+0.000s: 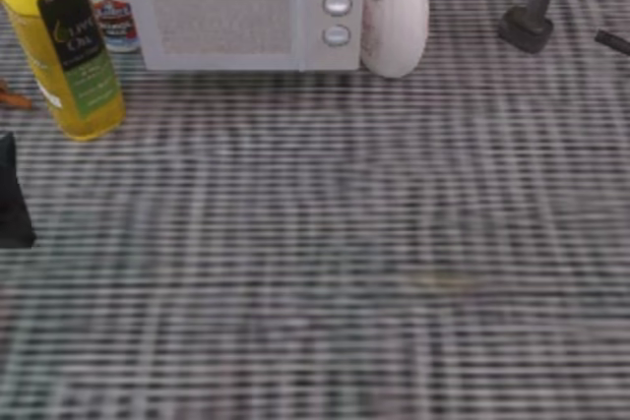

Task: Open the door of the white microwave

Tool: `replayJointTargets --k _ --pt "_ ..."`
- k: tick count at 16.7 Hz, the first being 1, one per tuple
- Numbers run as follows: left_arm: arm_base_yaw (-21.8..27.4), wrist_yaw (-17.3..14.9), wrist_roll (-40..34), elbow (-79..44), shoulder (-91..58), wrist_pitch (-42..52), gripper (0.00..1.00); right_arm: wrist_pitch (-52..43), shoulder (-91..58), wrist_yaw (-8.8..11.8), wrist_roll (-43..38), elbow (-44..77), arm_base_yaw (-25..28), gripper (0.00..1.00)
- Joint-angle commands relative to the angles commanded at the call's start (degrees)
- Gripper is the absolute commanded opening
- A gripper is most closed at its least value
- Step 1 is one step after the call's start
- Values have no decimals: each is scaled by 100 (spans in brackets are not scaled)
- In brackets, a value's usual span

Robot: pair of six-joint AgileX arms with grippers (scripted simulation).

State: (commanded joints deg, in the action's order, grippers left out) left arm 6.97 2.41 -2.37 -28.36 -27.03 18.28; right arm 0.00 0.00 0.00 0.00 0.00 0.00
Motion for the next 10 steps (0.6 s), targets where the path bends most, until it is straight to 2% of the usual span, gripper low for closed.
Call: replayJointTargets --k 10 --pt "1215 457 -1174 -6317 -4477 2487 100 0 0 0 0 0 0 100"
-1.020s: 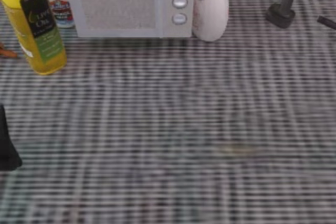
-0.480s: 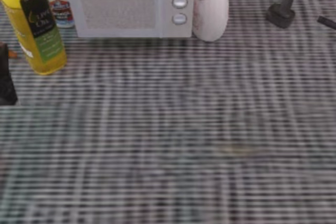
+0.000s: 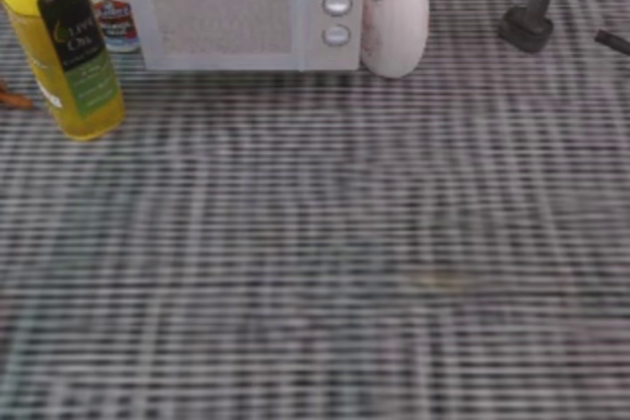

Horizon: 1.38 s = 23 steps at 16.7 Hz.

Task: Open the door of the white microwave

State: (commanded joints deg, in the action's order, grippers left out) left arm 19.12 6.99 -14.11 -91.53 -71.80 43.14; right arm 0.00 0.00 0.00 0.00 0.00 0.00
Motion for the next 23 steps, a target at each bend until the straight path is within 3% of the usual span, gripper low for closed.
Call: replayJointTargets --k 6,11,16,23 --pt "681 360 -808 -3692 -3105 1546 100 0 0 0 0 0 0 100" --pt "1112 656 -1280 -5814 -5500 2877 100 0 0 0 0 0 0 100" --pt "1343 855 -1507 -6862 -6934 3800 100 0 0 0 0 0 0 100" --pt "1338 873 -1527 -6965 -7130 3910 100 0 0 0 0 0 0 100"
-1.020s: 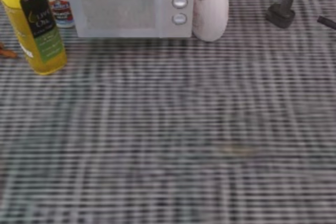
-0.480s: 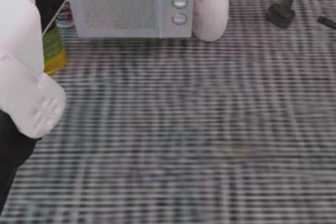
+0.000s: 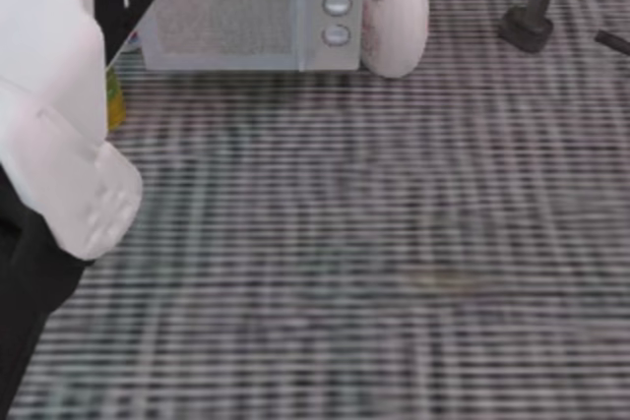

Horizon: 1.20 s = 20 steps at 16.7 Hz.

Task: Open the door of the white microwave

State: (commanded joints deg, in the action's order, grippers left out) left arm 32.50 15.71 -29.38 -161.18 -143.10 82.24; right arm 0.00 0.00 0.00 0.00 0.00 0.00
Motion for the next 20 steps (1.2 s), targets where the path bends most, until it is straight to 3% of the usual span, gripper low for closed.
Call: replayJointTargets --k 11,16,20 --pt "-212 -103 223 1260 -160 -1515 100 0 0 0 0 0 0 100" --pt "-224 -109 234 1327 -170 -1596 100 0 0 0 0 0 0 100" --pt "-224 -109 234 1327 -170 -1596 70 0 0 0 0 0 0 100"
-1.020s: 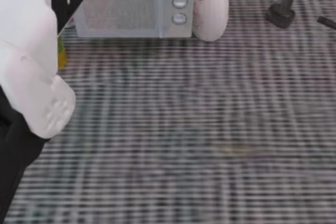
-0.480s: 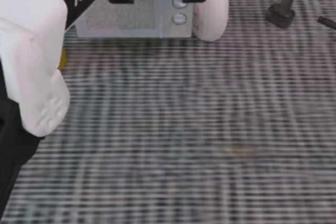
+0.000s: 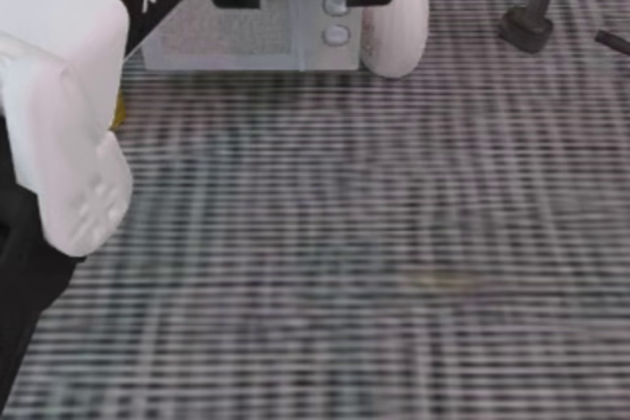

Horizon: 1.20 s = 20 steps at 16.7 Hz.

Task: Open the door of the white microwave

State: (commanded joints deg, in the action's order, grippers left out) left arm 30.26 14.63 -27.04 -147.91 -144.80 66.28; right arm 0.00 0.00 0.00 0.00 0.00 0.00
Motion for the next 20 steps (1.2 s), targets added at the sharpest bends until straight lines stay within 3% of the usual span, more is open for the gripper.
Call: replayJointTargets --k 9,20 --pt "0 0 0 0 0 0 2 0 0 0 0 0 0 100" --pt "137 -27 -12 368 215 -37 0 0 0 0 0 0 0 100"
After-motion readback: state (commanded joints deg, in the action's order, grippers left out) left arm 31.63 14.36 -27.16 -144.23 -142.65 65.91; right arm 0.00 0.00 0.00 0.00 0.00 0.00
